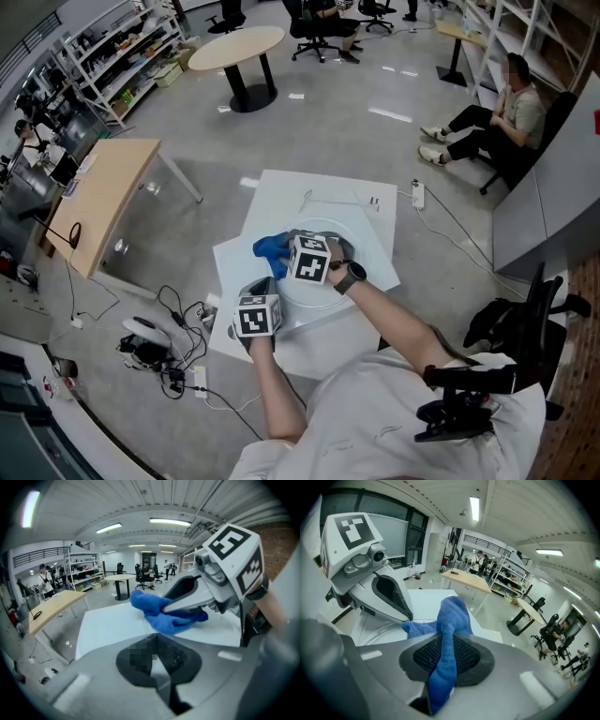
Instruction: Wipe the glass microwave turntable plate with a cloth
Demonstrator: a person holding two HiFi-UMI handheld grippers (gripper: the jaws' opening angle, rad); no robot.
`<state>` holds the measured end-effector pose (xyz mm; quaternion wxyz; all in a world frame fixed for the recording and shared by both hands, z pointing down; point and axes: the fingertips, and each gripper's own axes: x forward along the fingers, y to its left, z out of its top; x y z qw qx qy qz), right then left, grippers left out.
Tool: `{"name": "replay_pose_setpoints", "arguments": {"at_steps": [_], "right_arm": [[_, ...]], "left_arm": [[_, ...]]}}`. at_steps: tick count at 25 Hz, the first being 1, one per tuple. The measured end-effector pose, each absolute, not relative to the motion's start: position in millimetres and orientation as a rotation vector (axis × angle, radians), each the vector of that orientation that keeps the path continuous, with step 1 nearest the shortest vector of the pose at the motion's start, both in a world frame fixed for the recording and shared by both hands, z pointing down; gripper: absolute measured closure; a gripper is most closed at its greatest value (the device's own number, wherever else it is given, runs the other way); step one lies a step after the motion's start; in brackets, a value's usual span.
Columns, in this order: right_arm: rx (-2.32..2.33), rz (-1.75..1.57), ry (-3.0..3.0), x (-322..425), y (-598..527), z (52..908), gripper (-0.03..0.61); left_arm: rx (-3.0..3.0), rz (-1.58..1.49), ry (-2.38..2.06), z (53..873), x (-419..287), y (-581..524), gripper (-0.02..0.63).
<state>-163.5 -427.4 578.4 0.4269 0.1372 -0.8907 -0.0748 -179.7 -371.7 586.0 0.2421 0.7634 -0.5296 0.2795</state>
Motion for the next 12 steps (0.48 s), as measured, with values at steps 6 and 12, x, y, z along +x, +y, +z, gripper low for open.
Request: {"name": "replay_pose_setpoints", "arguments": {"at_steps": [6, 12], "right_arm": [[0.499, -0.211, -2.181, -130.9, -464.2, 576.8, 0.506], [0.592, -0.202, -2.061, -54.4, -467.9, 568.2, 0.508]], "left_arm": [[2.087, 0.763, -1.456, 585.5, -179.7, -374.2, 0.614], [2.100, 0.776, -1.478, 577.9, -174.8, -369.4, 0.614]]}}
